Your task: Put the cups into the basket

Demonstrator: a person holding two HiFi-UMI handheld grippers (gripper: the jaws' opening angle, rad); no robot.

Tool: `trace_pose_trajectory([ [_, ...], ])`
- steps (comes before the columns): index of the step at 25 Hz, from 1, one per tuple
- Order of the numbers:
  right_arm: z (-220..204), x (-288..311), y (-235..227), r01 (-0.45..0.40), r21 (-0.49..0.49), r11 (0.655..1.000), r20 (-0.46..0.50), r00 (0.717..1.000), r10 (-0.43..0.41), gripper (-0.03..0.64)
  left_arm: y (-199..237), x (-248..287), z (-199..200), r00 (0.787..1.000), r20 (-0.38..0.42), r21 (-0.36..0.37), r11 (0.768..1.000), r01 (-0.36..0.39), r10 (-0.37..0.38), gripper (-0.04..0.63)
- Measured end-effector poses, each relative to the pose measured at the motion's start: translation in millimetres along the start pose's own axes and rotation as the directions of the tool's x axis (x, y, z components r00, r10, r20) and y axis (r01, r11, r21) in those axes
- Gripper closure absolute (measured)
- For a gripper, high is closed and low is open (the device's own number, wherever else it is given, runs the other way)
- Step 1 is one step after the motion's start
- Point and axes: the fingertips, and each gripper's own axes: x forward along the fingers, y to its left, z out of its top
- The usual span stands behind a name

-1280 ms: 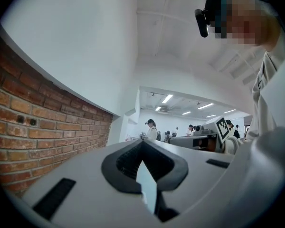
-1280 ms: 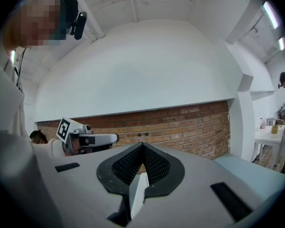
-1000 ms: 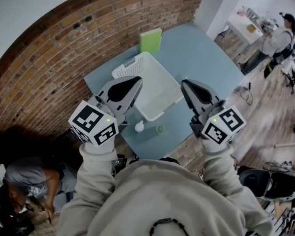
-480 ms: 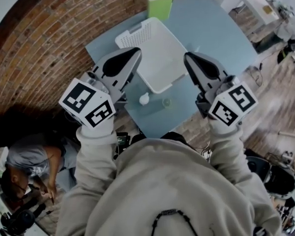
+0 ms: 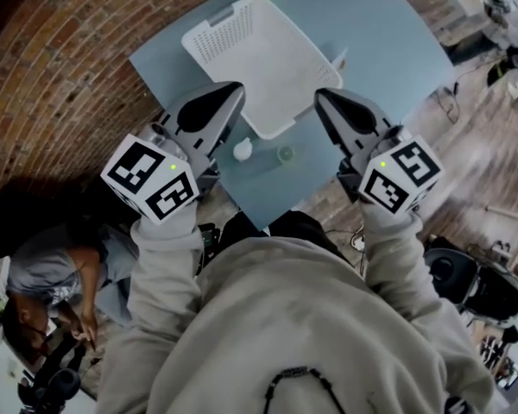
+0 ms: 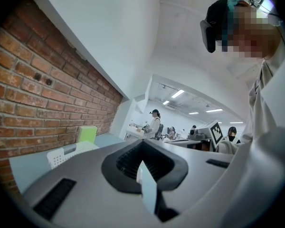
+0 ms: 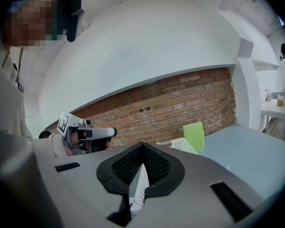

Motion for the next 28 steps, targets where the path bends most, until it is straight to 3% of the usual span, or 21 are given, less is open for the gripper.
trace_pose_trajectory([
  [5,-42.1,-3.9,-12.0,0.029,0.045,0.999,-0.077,0.997,-0.026,0.606,0.4,11.2,-41.0,0.998,-0.046,-0.087,0.996,0.027,-0.031,0.6],
  [12,-84.0,-6.3,-20.2,0.037,0.084,0.996,-0.135,0.991,-0.026,0.606,-1.3,19.4,-79.2,0.997,-0.07,-0.142,0.99,0.02,-0.03,0.6],
  [21,-149.9,-6.9,-22.8,0.054,0.125,0.991,-0.243,0.97,-0.023,0.606,3.3,3.1,-132.5,0.993,-0.116,-0.226,0.973,-0.038,0.011,0.6],
  [28,-193.4,3.7,-20.9,0.054,0.119,0.991,-0.331,0.943,-0.011,0.604,7.5,-10.3,-162.3,0.987,-0.159,-0.244,0.967,-0.072,0.034,0.598],
])
